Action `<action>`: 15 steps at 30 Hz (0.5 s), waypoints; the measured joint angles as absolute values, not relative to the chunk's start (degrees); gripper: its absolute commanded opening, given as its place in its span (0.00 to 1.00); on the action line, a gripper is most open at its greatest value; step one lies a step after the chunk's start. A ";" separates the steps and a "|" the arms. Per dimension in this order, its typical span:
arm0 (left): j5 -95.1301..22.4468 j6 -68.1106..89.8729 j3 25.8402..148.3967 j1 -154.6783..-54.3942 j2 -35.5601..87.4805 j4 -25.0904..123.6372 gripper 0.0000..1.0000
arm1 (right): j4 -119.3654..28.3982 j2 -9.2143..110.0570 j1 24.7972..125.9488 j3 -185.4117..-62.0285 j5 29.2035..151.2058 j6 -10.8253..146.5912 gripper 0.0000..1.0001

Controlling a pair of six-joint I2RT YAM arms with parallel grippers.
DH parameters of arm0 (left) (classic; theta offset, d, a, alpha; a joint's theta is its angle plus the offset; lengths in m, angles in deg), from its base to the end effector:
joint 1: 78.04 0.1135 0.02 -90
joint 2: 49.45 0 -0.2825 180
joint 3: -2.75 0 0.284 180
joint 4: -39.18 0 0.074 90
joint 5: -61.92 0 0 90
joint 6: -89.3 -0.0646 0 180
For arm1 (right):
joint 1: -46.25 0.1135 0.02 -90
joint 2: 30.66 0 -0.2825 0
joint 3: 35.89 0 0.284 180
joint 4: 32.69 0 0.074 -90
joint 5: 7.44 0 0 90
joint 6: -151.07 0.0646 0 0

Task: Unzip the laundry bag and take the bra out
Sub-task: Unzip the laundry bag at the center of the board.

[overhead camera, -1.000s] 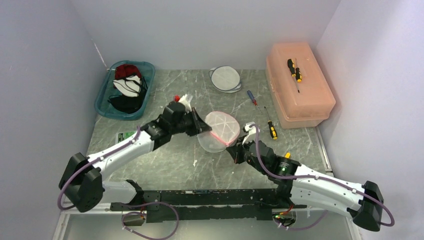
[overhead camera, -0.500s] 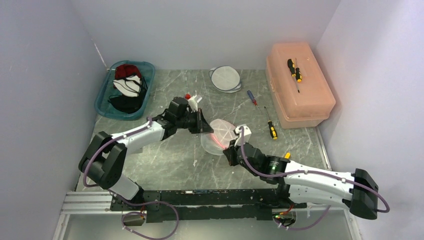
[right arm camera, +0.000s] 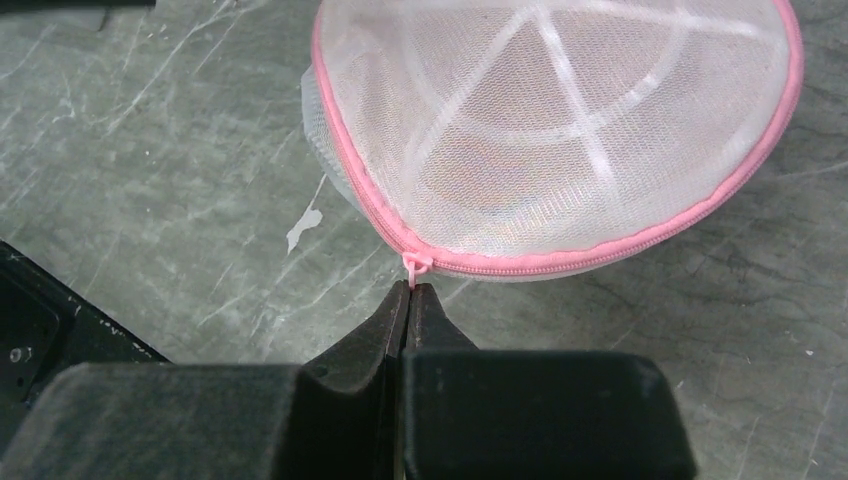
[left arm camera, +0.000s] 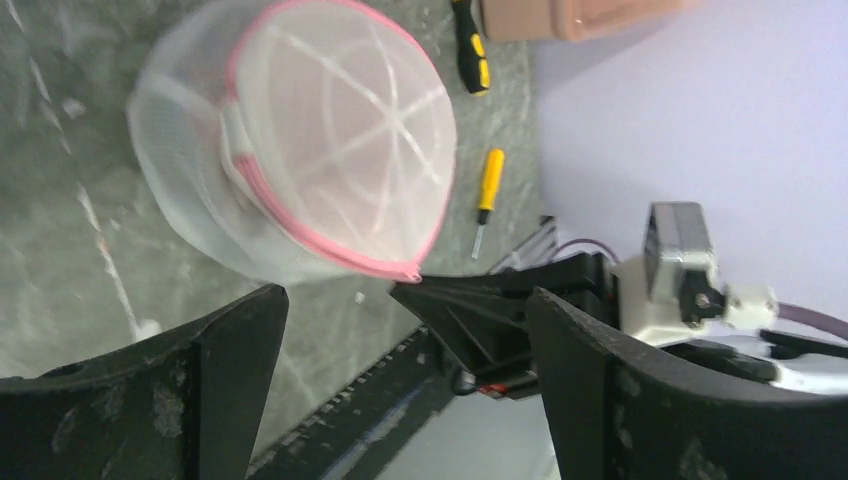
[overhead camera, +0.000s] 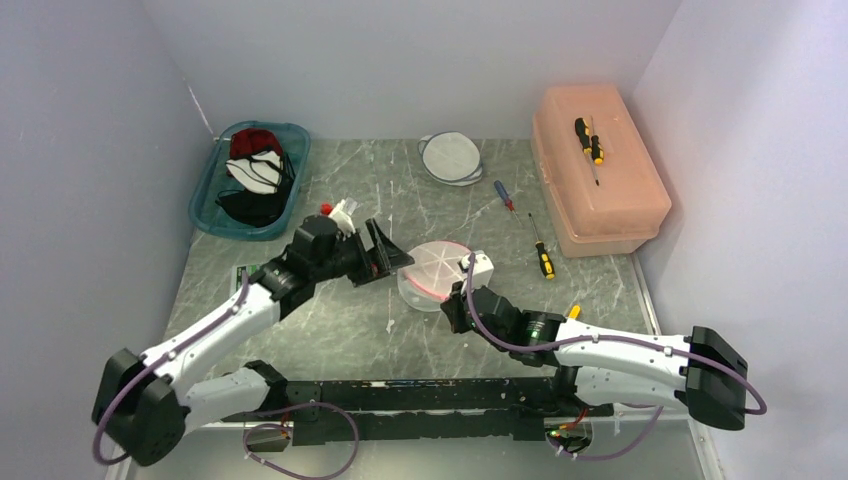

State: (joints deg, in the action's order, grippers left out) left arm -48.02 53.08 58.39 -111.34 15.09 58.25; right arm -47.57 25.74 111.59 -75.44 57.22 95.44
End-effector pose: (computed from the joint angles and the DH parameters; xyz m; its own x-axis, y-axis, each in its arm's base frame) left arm 0.2371 -0.1821 0.2614 -0.8511 -0.3483 -0.3928 0.1375 0.5743 -0.8070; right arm 0.1286 0.2139 0.1969 -0.5591 0.0051 -0.8291 -0.4287 0.8541 0.2944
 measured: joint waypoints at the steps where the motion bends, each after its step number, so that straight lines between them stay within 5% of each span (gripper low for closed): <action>1: -47.30 55.14 57.32 -111.88 13.14 58.34 0.94 | -47.33 25.96 111.61 -75.44 57.35 95.44 0.00; 9: -38.06 71.99 52.84 -125.35 12.29 57.92 0.93 | -43.17 26.86 111.61 -75.44 60.37 93.97 0.00; 15: -33.42 76.69 52.84 -127.03 16.20 56.55 0.83 | -39.70 25.44 111.61 -75.44 65.13 90.48 0.00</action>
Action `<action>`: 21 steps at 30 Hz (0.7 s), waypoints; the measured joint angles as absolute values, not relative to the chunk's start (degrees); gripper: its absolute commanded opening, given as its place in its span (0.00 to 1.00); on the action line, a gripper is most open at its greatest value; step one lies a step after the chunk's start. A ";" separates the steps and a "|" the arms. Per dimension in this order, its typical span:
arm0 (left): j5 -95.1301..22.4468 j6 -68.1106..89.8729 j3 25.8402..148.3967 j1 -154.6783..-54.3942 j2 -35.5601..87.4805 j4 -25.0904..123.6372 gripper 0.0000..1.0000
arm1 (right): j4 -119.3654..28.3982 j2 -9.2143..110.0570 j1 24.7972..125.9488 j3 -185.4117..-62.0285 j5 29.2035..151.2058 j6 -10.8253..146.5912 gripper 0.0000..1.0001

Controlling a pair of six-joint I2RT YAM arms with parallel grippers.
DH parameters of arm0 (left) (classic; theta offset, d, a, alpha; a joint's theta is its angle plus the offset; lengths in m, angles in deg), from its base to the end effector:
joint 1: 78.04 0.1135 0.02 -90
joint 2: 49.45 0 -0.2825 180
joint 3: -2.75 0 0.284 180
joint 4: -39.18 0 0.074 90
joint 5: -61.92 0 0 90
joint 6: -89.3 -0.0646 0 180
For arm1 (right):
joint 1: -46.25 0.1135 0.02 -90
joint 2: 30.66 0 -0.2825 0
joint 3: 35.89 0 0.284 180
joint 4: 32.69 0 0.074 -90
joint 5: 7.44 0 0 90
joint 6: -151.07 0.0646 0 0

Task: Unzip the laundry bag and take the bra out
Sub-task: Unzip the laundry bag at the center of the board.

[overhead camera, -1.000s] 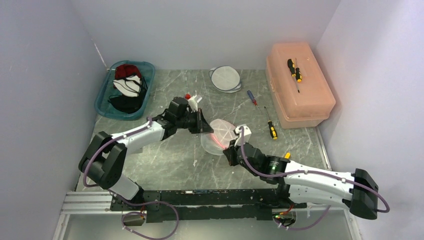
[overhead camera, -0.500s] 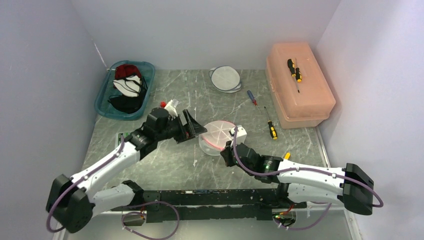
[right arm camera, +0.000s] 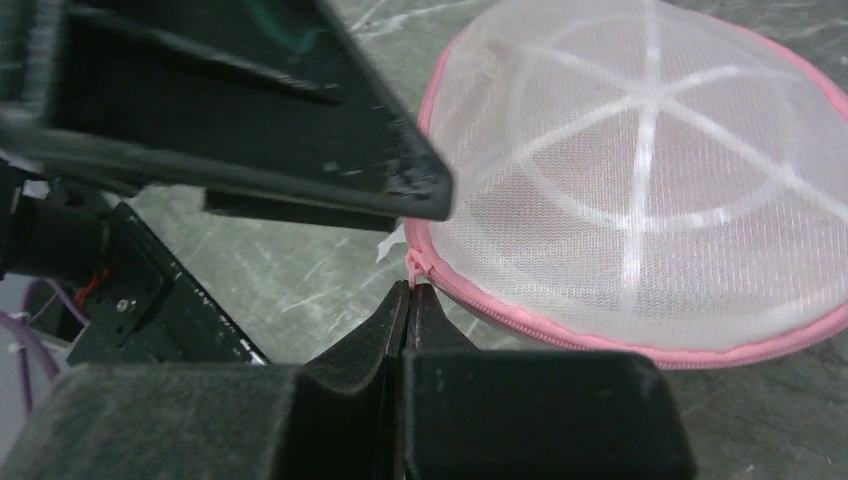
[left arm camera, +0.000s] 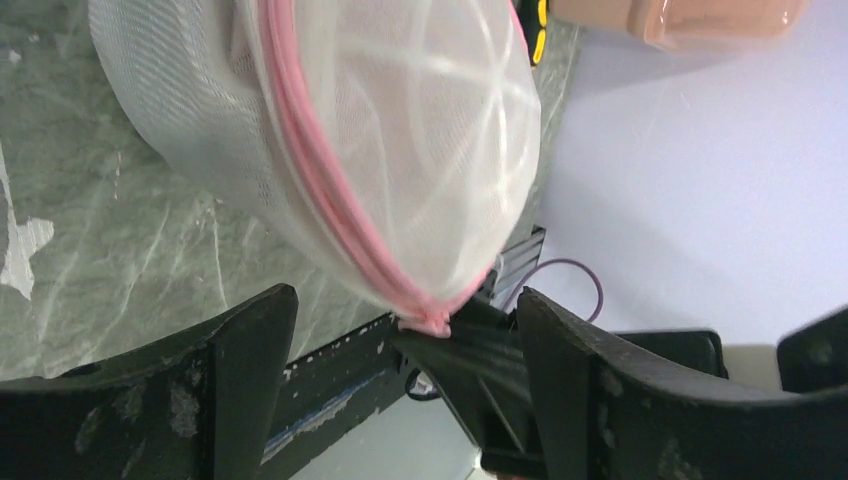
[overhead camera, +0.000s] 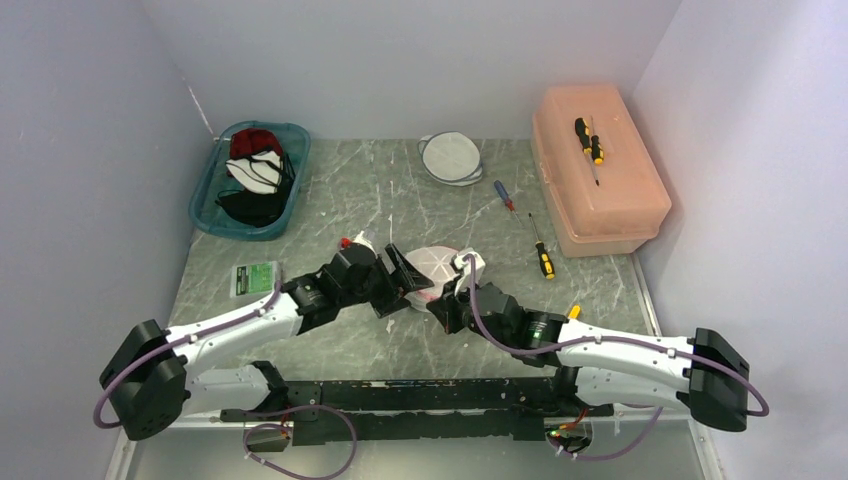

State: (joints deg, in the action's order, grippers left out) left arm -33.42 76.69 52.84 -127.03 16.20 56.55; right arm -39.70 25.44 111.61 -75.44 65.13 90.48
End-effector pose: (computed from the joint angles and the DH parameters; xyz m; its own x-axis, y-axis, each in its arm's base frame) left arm 0.1879 -0.2252 0.2195 -0.8611 -0.4905 -0.1339 -0.1729 0.5301 -0.8301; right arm 0.1256 0.2273 0.2129 -0.5148 0.0014 -0.8573 -0.5739 0.7423 0.3458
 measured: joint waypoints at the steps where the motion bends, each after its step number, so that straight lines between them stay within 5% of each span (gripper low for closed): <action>1: -32.73 77.01 52.88 -127.03 16.75 56.11 0.82 | -39.39 25.22 111.61 -75.44 65.79 90.00 0.00; 6: -30.85 78.28 52.88 -127.03 18.69 54.82 0.70 | -39.06 23.71 111.61 -75.35 67.38 88.75 0.00; 21: -29.27 79.07 52.93 -127.03 20.92 52.66 0.03 | -40.53 21.02 111.65 -71.90 66.44 88.95 0.00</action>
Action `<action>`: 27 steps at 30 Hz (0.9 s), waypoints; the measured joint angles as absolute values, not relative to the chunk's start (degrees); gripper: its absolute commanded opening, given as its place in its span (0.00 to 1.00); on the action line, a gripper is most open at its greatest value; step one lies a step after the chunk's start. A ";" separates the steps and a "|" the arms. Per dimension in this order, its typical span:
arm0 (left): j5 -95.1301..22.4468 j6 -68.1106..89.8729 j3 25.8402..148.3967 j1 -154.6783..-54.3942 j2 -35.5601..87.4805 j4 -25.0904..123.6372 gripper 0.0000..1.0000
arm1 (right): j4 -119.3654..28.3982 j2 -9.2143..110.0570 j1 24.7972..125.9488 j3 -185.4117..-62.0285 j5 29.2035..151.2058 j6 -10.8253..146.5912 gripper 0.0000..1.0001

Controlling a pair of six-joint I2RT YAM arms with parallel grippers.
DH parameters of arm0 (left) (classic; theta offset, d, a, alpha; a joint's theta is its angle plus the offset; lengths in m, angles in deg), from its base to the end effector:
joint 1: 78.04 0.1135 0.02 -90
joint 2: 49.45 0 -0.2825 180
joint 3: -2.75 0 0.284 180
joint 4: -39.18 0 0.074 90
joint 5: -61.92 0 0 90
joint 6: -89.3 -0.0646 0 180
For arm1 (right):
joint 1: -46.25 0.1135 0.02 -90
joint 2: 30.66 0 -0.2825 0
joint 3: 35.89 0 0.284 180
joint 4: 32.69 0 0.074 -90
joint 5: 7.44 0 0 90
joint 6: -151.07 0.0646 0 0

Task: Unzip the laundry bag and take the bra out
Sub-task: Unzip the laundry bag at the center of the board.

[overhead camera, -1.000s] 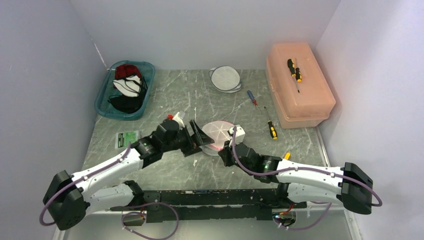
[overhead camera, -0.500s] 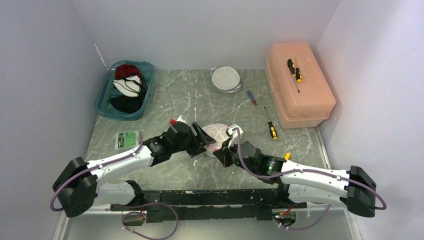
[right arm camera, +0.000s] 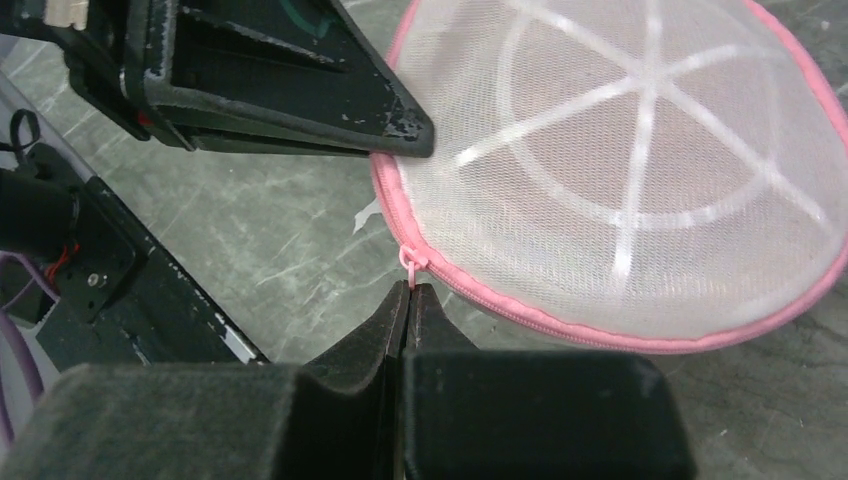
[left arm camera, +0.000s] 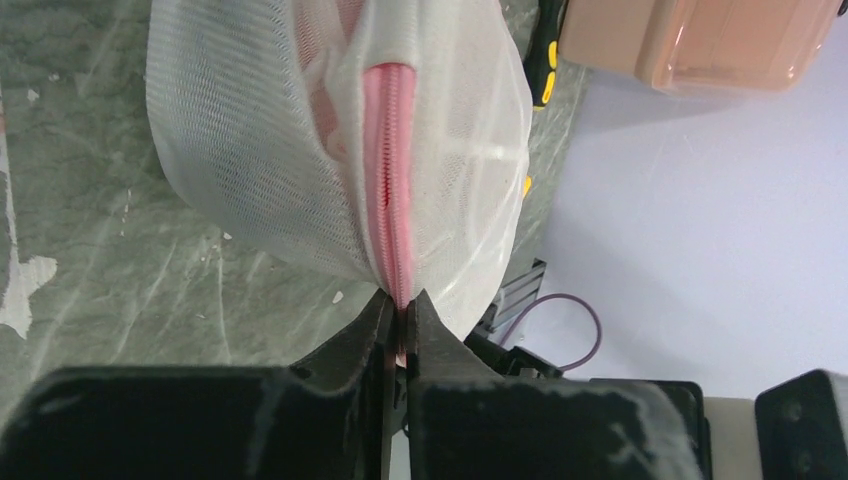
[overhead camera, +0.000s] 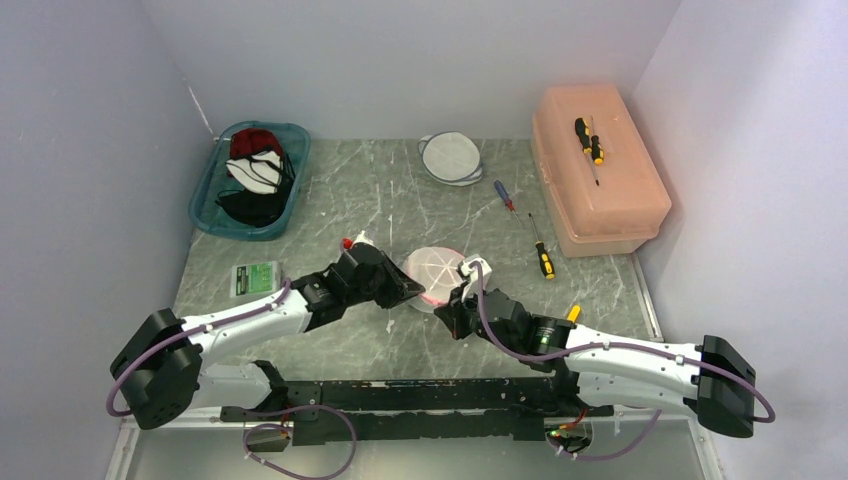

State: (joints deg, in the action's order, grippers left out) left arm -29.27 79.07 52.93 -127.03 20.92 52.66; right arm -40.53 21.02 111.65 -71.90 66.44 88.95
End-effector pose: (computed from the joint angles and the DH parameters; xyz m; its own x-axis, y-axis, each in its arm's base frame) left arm 0.2004 -0.2325 0.2047 -0.8182 -0.5585 -0.1365 -0.2220 0.5259 -0.8211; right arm 0.1175 0.2135 0.2042 -0.5057 -0.0253 -0.8623 -0.6008 0.7277 0.3309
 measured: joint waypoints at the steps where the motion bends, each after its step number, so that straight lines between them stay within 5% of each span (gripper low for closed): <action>1: -29.29 78.98 52.93 -127.03 20.92 52.63 0.03 | -41.01 21.00 111.65 -71.92 65.96 89.21 0.00; 15: -31.83 74.98 53.28 -123.71 20.57 53.18 0.03 | -52.59 16.50 111.72 -71.66 52.57 96.60 0.00; 21: -46.58 63.03 59.99 -116.25 26.85 52.90 0.03 | -48.83 6.25 111.72 -67.40 56.76 90.37 0.00; 27: -61.07 49.28 70.63 -110.37 36.24 52.92 0.06 | -45.27 9.42 112.48 -68.69 61.05 85.93 0.00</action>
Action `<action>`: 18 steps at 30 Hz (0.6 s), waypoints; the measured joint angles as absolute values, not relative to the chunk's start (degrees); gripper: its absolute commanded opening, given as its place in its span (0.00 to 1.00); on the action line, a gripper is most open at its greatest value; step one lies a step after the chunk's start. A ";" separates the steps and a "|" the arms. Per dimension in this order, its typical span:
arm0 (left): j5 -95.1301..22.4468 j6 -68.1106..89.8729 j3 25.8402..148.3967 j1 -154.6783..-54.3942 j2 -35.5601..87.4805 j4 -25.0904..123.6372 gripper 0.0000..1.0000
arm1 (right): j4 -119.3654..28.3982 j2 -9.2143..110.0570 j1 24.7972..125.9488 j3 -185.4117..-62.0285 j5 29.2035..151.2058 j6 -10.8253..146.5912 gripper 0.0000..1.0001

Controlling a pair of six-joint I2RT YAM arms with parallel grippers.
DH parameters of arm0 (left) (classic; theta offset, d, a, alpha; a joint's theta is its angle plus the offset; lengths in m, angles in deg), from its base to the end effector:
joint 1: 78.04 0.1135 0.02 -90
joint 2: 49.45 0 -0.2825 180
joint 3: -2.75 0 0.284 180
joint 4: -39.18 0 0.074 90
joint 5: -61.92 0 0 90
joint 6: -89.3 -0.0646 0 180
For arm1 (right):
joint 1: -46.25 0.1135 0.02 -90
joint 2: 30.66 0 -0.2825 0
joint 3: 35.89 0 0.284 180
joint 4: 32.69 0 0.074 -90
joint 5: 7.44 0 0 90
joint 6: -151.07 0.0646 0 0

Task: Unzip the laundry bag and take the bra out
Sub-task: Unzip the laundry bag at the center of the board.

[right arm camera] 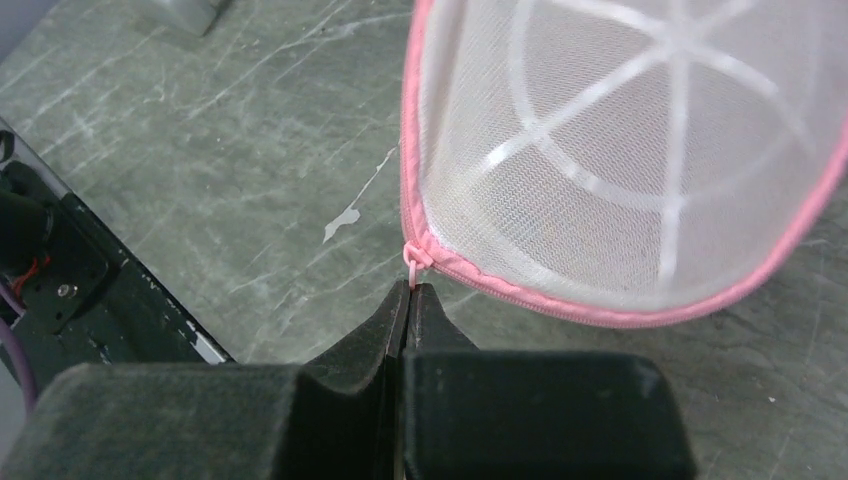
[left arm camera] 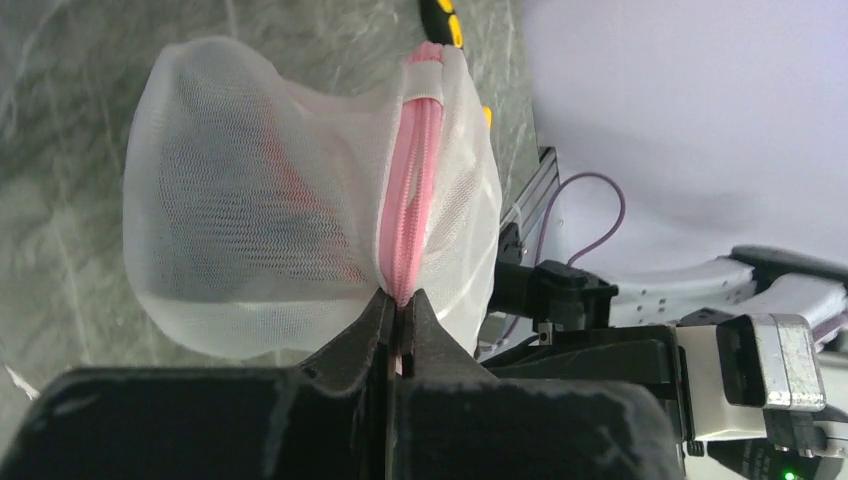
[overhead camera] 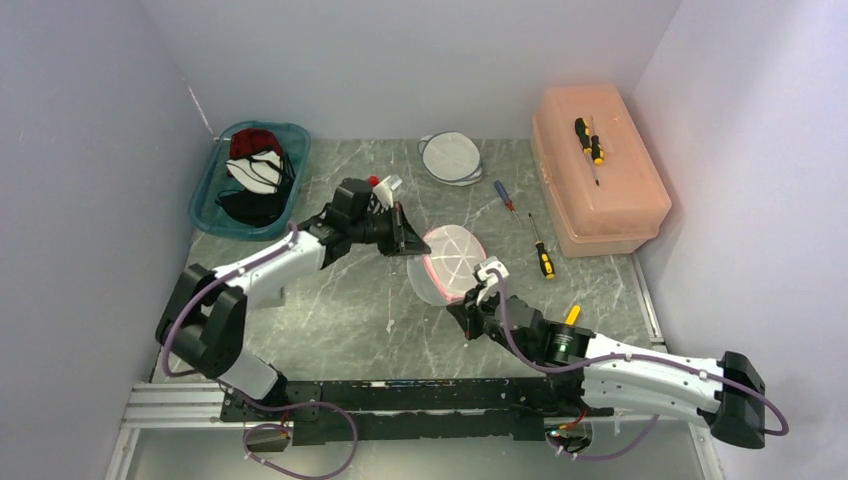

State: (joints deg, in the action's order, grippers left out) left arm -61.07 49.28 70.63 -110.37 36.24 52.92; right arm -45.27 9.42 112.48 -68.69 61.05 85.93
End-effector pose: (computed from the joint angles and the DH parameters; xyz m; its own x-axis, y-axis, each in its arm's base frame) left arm 0.3009 -0.2321 0.2413 -0.9281 -0.1728 -0.3298 0.2020 0.5105 -0.8358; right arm 0.1070 0.1842 0.2138 -0.4238 0.0082 -0.9057 -0.5889 0.7573 0.2824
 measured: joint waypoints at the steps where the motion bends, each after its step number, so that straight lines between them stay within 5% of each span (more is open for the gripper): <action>1: -62.71 47.27 72.33 -109.98 37.58 53.01 0.09 | -44.68 10.86 112.64 -69.12 61.13 85.65 0.00; 3: -64.90 44.05 74.24 -109.48 39.44 52.48 0.27 | -43.59 13.68 112.81 -70.02 61.05 85.54 0.00; 6: -66.45 42.57 73.36 -108.32 40.92 49.77 0.66 | -42.34 18.09 112.90 -70.85 60.48 86.19 0.00; 9: -65.95 43.07 70.24 -107.05 40.79 48.07 0.90 | -42.17 21.48 113.10 -70.85 60.08 87.79 0.00; 18: -58.32 48.82 60.95 -107.93 21.73 57.75 0.94 | -41.69 23.32 113.12 -71.00 59.06 90.83 0.00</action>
State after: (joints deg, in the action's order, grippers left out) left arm -58.32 48.82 60.95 -107.93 21.73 57.75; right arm -41.69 23.32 113.12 -71.00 59.06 90.83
